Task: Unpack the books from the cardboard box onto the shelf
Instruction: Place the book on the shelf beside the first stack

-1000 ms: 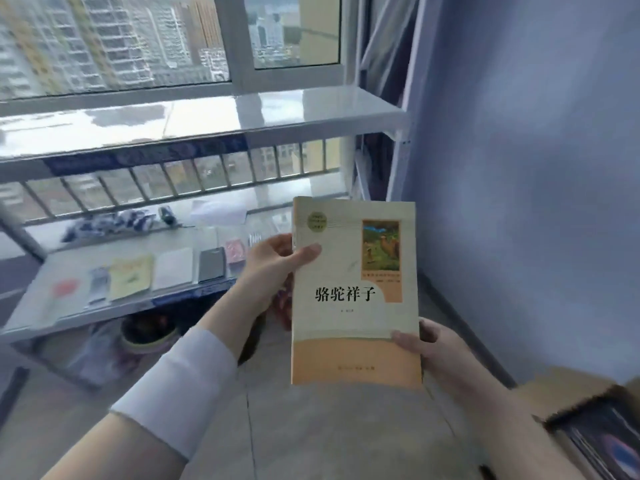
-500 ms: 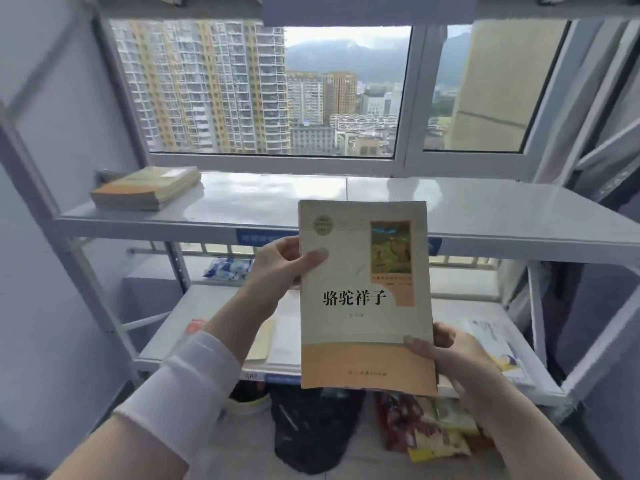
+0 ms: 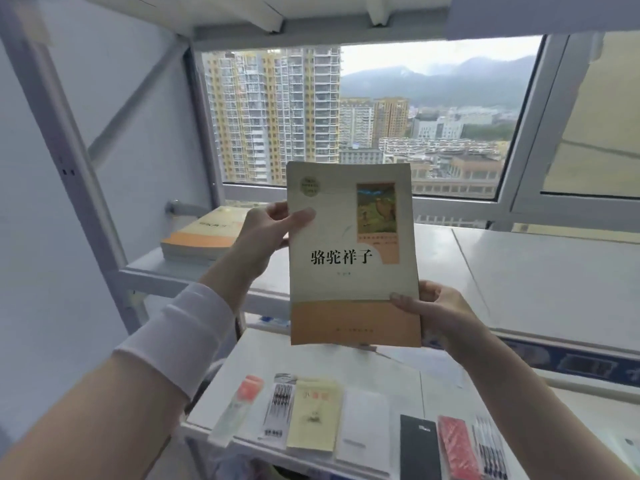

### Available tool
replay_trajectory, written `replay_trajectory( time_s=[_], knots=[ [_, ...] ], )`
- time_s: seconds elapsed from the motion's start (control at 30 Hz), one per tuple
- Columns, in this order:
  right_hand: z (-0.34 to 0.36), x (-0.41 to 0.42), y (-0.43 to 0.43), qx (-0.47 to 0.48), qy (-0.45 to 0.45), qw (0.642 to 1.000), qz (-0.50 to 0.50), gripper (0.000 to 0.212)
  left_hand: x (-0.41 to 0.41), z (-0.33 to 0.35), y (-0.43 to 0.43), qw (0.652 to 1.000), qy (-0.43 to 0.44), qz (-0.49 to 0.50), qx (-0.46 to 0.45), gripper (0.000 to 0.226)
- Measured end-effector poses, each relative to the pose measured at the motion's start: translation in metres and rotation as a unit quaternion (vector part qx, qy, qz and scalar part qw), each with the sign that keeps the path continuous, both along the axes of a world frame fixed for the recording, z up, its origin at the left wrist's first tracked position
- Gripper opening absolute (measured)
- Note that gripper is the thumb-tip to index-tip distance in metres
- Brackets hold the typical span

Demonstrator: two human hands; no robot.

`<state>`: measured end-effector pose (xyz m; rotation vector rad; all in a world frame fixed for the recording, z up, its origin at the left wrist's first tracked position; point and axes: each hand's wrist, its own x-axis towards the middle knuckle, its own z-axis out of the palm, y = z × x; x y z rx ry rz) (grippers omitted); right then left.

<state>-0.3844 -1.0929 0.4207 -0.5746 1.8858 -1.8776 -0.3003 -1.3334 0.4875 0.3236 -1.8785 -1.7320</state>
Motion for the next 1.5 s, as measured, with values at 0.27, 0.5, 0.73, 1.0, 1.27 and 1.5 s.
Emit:
replay_trajectory(
  time_s=[0.27,0.5,0.73,1.0,1.27,1.5],
  knots=[
    [0.015,-0.034,-0.126,0.027,0.106,0.990,-0.094,0.024,-0.054,0.017,-0.127,0.997,0.056,-0.026,-0.043,0.049],
    [-0.024,-0.057,-0.153,0.034,0.106,0.988,-0.105,0.041,-0.078,-0.022,-0.160,0.988,0.088,-0.098,-0.081,0.039],
    [-0.035,-0.064,-0.156,0.033,0.119,0.985,-0.120,0.037,-0.085,-0.026,-0.177,0.980,0.051,-0.163,-0.107,0.061],
    [-0.009,-0.060,-0.158,0.028,0.073,0.988,-0.132,0.024,-0.097,-0.003,-0.175,0.986,0.027,-0.159,-0.038,0.028],
    [0.032,-0.069,-0.165,0.153,-0.091,0.982,-0.058,0.044,-0.137,0.018,-0.198,0.942,-0.277,-0.173,0.077,0.018],
    [0.011,-0.083,-0.179,0.165,-0.212,0.959,-0.092,0.036,-0.168,-0.017,-0.200,0.911,-0.376,-0.149,0.080,0.011]
  ],
)
